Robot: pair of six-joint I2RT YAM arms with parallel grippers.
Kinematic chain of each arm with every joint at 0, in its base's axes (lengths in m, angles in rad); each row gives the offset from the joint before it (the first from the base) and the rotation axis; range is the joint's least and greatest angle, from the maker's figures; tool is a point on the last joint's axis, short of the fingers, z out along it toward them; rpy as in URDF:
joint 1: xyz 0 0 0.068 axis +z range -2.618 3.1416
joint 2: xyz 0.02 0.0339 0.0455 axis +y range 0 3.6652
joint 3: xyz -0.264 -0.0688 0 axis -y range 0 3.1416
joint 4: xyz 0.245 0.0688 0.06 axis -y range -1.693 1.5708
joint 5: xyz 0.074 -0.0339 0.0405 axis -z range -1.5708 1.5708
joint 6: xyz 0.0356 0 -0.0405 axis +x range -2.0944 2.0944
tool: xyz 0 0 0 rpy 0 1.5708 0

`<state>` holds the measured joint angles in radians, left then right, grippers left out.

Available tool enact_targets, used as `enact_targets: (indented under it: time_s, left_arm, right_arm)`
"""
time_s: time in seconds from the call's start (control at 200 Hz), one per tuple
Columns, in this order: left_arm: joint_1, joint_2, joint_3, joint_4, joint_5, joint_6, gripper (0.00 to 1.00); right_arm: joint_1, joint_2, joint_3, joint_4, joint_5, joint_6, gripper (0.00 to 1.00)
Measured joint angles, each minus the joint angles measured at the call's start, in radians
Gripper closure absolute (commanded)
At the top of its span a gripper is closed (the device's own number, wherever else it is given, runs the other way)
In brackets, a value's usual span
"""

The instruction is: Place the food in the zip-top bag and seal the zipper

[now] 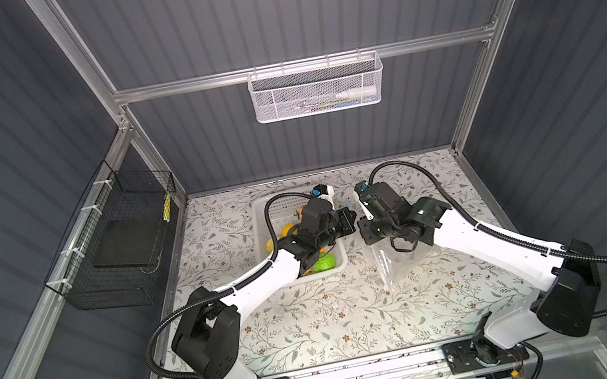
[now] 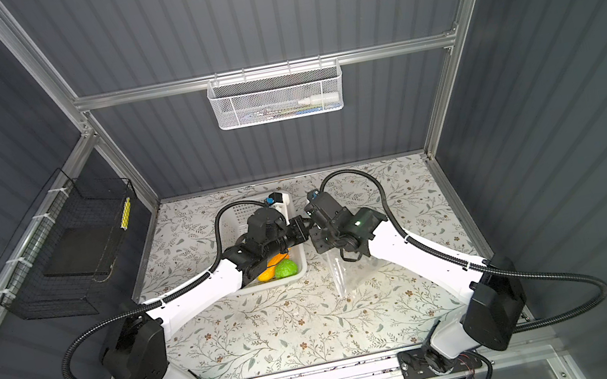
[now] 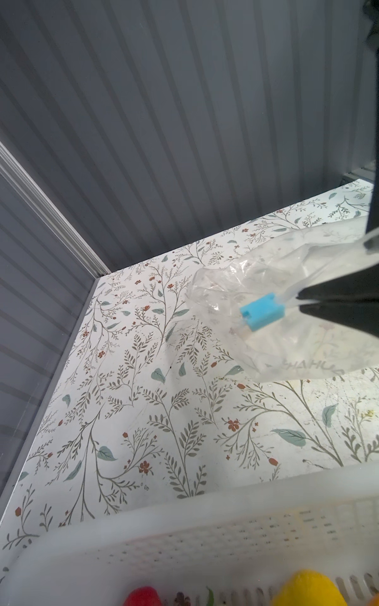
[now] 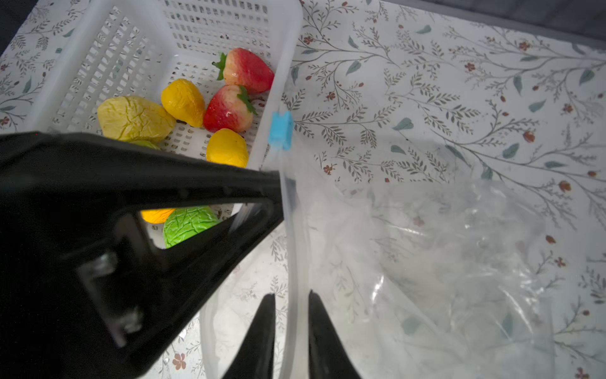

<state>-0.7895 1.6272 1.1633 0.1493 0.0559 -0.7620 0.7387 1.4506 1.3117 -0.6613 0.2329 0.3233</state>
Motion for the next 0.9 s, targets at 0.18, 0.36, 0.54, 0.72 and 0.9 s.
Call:
enact_targets:
  time_s: [0.18,0.36,0.54,0.72,0.9]
  left_arm:
    - [-0.004,0.000,0.005,-0.015,-0.015,0.013,0.87]
    - [-0.004,0.001,0.009,-0.023,-0.008,0.016,0.50]
    - [-0.013,0.006,0.009,-0.031,0.018,-0.008,0.48]
    - [-0.024,0.007,-0.009,-0.030,0.030,-0.035,0.57]
    - [-0.028,0.019,-0.012,-0.041,0.040,-0.042,0.61]
  right_arm:
    - [0.000,0.013,0.011,-0.031,0.039,-0.004,0.94]
    - [0.001,0.014,0.011,-0.041,0.044,-0.006,0.97]
    - [0.000,0.012,-0.004,-0.005,0.040,0.013,0.99]
    - [-0.002,0.010,-0.029,0.028,0.040,0.027,0.99]
    - [-0.018,-0.001,-0.053,0.051,0.040,0.037,0.99]
